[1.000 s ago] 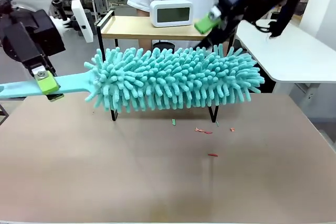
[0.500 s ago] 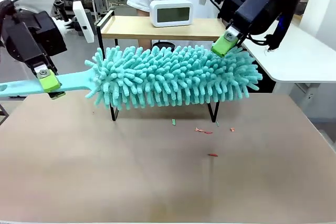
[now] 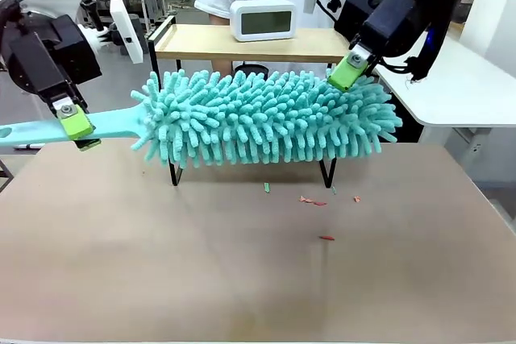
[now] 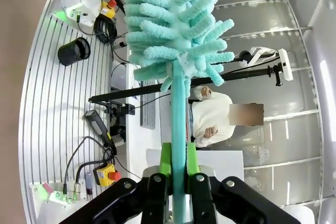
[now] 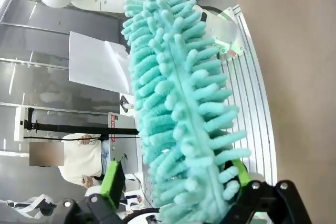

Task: Clean the shelf.
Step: Hand the Duster back to the human.

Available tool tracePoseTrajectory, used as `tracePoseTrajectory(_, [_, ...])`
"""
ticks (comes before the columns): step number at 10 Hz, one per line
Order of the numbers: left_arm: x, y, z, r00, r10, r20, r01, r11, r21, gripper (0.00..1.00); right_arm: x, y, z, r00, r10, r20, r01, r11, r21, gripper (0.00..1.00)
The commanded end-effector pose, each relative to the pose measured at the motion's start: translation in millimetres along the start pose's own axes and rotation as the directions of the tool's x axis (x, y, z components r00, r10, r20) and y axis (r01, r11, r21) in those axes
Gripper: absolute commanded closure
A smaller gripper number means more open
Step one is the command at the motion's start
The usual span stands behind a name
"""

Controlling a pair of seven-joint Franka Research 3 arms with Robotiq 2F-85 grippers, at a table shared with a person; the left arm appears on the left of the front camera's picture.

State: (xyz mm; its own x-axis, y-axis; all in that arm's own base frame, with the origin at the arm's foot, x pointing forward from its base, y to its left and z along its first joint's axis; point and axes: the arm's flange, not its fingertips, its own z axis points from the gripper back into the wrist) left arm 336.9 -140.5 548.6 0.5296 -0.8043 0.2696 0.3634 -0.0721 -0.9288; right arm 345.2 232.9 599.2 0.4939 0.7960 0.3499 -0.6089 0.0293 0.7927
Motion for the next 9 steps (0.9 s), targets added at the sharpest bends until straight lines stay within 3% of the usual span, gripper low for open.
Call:
tracePoseTrajectory(1, [-0.8,-2.2,0.4,1.0,-0.026,0.018,0.026,1.0,-0.008,0.88,3.2,-2.1,4.0,1.0,-0.007,-0.012,0.007,1.0,-0.014,0.0])
tracePoseTrajectory(2, [-0.5,-1.5,0.4,1.0,-0.021,0.014,0.021,1.0,-0.008,0.88,2.4,-1.6,3.7,0.999,-0.006,-0.039,0.005,1.0,-0.019,0.58])
tracePoseTrajectory(3, [-0.5,-1.4,0.7,1.0,-0.019,0.016,0.019,1.0,-0.01,0.88,2.5,-0.4,4.1,0.999,0.006,-0.049,-0.007,1.0,-0.009,0.58])
tracePoseTrajectory(4, [-0.2,-1.4,0.5,1.0,-0.02,0.016,0.02,1.0,-0.011,0.88,2.3,-0.4,4.0,0.999,0.008,-0.047,-0.008,1.0,-0.009,1.0])
tracePoseTrajectory(5, [-0.3,-1.4,0.1,1.0,-0.021,0.016,0.021,1.0,-0.011,0.88,1.9,0.0,3.1,0.998,0.016,-0.054,-0.016,1.0,0.001,0.63])
tracePoseTrajectory(6, [-0.3,-1.1,0.3,1.0,-0.02,0.016,0.02,1.0,-0.012,0.88,1.5,-0.7,3.7,0.999,0.013,-0.05,-0.013,1.0,0.007,1.0])
tracePoseTrajectory(9, [-0.6,-1.0,0.0,1.0,-0.02,0.019,0.02,1.0,-0.011,0.88,0.3,0.6,4.0,0.998,0.017,-0.058,-0.016,1.0,0.014,1.0])
